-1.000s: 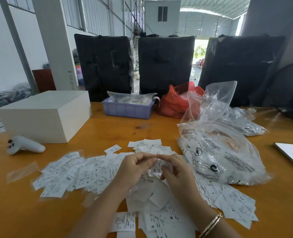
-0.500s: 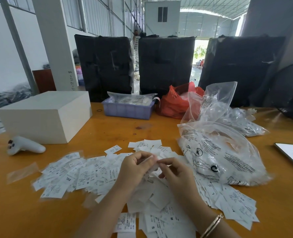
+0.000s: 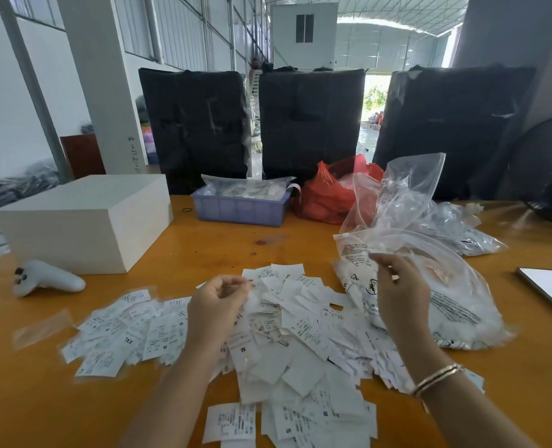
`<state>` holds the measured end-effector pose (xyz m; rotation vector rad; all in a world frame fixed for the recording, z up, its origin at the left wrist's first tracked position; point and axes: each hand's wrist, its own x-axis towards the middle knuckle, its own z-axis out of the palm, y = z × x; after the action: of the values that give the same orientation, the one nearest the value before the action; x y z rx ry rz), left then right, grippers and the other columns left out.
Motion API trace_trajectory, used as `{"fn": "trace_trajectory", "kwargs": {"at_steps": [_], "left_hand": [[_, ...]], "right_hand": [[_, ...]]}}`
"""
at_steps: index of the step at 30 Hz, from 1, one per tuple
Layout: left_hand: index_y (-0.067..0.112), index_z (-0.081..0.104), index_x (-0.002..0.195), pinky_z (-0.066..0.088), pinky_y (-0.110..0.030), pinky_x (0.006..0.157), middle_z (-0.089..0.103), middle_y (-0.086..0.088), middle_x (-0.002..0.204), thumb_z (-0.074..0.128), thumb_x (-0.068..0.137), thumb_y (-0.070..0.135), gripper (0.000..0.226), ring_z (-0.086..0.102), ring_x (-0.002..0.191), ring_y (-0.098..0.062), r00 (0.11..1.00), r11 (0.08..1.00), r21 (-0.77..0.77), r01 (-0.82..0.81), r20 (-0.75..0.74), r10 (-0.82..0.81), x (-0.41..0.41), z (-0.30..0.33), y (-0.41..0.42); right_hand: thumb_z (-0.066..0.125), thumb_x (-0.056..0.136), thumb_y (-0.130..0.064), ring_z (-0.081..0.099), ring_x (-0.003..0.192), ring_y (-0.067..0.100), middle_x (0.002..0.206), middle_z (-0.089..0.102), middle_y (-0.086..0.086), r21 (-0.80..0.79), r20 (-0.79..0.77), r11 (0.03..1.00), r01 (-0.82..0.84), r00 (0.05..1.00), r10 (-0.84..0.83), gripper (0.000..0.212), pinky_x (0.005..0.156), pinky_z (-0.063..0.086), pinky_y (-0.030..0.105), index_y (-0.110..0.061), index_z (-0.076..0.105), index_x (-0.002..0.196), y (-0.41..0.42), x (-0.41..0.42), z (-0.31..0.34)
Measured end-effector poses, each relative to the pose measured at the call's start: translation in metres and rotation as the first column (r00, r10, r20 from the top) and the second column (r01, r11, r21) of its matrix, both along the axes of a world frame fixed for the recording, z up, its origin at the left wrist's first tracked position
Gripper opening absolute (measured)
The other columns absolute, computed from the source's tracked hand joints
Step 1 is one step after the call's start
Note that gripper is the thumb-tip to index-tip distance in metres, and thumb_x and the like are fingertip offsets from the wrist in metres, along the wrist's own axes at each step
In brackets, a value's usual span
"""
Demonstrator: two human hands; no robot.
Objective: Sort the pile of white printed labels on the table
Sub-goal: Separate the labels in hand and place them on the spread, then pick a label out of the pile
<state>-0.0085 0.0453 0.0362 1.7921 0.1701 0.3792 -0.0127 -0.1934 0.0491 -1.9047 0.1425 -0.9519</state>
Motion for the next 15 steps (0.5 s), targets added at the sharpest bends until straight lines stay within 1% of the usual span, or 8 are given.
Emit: {"fn": "trace_trajectory", "kwargs": {"at_steps": [2,4,6,8,9,11,13,15], "left_hand": [[0.031,0.067,0.081,0.046,-0.022,0.056,0.068,0.012,0.079,0.069,0.084,0.033,0.005,0.064,0.078,-0.011,1.000,0.995,0.096,-0.012,-0.017,0.014,0.002,-0.002,0.005],[0.030,0.066,0.079,0.053,-0.032,0.067,0.066,0.014,0.080,0.068,0.085,0.035,0.008,0.063,0.081,-0.012,0.999,0.973,0.229,-0.020,-0.030,0.027,0.004,-0.006,0.009],[0.033,0.065,0.084,0.046,-0.038,0.087,0.062,0.017,0.093,0.065,0.086,0.039,0.007,0.059,0.094,-0.015,0.993,0.882,0.461,-0.097,-0.018,0.119,0.006,-0.010,0.011],[0.036,0.063,0.096,0.034,-0.038,0.091,0.055,0.012,0.110,0.062,0.088,0.041,0.009,0.049,0.112,-0.018,0.978,0.767,0.617,-0.177,0.023,0.207,0.007,-0.012,0.010],[0.037,0.062,0.099,0.032,-0.039,0.090,0.054,0.009,0.117,0.061,0.089,0.041,0.012,0.044,0.116,-0.019,0.976,0.748,0.636,-0.187,0.033,0.216,0.007,-0.012,0.008],[0.037,0.062,0.100,0.031,-0.039,0.091,0.053,0.008,0.124,0.060,0.089,0.040,0.012,0.041,0.119,-0.019,0.980,0.741,0.647,-0.179,0.047,0.196,0.007,-0.011,0.005],[0.037,0.062,0.100,0.031,-0.038,0.092,0.054,0.009,0.125,0.059,0.090,0.039,0.011,0.041,0.119,-0.018,0.985,0.731,0.664,-0.157,0.054,0.163,0.006,-0.012,0.002],[0.038,0.063,0.097,0.029,-0.037,0.091,0.054,0.011,0.124,0.058,0.090,0.038,0.009,0.040,0.119,-0.017,0.989,0.730,0.668,-0.147,0.073,0.132,0.004,-0.012,0.000]], "right_hand": [[0.051,0.091,0.000,0.057,0.079,0.021,0.101,0.064,0.003,-0.116,-0.028,0.990,0.086,0.996,-0.090,0.025,0.069,0.046,0.015,-0.010,0.069,0.105,-0.020,0.011,0.002],[0.052,0.090,0.001,0.059,0.093,0.025,0.108,0.066,0.009,-0.242,-0.084,0.961,0.135,0.984,-0.160,0.026,0.078,0.045,0.021,-0.008,0.070,0.106,-0.039,0.023,0.004],[0.052,0.088,-0.001,0.057,0.105,0.027,0.121,0.062,0.010,-0.344,-0.238,0.932,0.114,0.950,-0.204,0.030,0.082,0.044,0.031,-0.009,0.067,0.112,-0.054,0.035,0.005],[0.055,0.090,-0.013,0.055,0.111,0.026,0.126,0.059,0.007,-0.516,-0.429,0.856,0.026,0.857,-0.285,0.028,0.085,0.045,0.032,-0.011,0.064,0.117,-0.066,0.046,0.005],[0.057,0.092,-0.023,0.057,0.107,0.026,0.121,0.061,0.007,-0.603,-0.502,0.796,-0.044,0.797,-0.336,0.026,0.083,0.046,0.032,-0.012,0.064,0.114,-0.069,0.049,0.006],[0.054,0.093,-0.036,0.060,0.087,0.022,0.097,0.064,0.006,-0.667,-0.590,0.727,-0.162,0.712,-0.382,0.028,0.067,0.048,0.029,-0.010,0.065,0.092,-0.070,0.053,0.003],[0.054,0.092,-0.036,0.057,0.072,0.020,0.077,0.059,0.003,-0.662,-0.604,0.729,-0.172,0.699,-0.384,0.034,0.056,0.040,0.027,-0.009,0.060,0.074,-0.070,0.055,-0.002],[0.058,0.090,-0.029,0.055,0.065,0.020,0.069,0.057,0.003,-0.617,-0.573,0.782,-0.088,0.731,-0.371,0.031,0.052,0.040,0.027,-0.009,0.059,0.066,-0.071,0.055,-0.006]]}}
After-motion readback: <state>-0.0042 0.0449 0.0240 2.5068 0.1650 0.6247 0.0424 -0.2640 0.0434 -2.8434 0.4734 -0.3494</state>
